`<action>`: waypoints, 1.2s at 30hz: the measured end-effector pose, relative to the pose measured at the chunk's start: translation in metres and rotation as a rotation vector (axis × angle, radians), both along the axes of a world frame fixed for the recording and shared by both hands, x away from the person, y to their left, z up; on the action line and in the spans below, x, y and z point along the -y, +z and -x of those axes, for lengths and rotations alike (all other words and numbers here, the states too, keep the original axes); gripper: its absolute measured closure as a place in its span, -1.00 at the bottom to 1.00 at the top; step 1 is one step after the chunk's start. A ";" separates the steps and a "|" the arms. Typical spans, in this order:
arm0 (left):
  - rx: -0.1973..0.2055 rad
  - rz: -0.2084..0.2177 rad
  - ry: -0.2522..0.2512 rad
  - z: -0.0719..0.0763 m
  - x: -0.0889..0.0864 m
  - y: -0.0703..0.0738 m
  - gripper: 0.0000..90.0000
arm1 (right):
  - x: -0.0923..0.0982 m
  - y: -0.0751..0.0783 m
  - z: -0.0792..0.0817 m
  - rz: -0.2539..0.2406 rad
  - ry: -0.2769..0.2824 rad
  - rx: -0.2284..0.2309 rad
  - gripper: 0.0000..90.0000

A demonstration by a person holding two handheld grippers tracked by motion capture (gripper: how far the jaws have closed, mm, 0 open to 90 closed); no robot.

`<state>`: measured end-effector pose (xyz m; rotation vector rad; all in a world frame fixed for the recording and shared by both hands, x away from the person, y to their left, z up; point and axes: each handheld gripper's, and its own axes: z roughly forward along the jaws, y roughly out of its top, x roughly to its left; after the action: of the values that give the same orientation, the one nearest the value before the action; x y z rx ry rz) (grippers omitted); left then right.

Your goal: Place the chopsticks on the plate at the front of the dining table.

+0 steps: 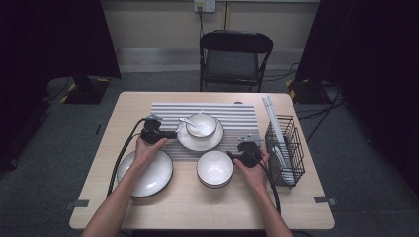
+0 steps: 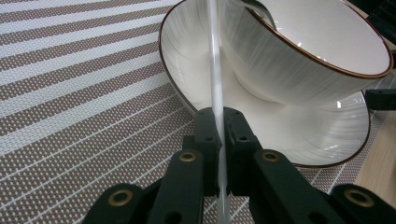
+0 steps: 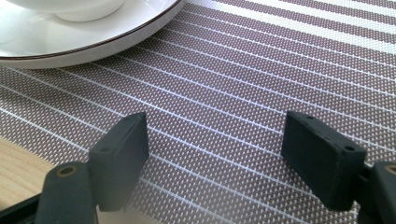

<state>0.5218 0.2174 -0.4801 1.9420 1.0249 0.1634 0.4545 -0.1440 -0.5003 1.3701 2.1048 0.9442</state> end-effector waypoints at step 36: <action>0.080 0.017 -0.037 0.040 -0.048 0.023 0.78 | -0.001 0.000 0.000 0.006 0.004 0.000 -0.52</action>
<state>0.4816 0.2656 -0.4576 1.9220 0.9348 0.2097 0.4546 -0.1431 -0.5004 1.3629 2.1097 0.9388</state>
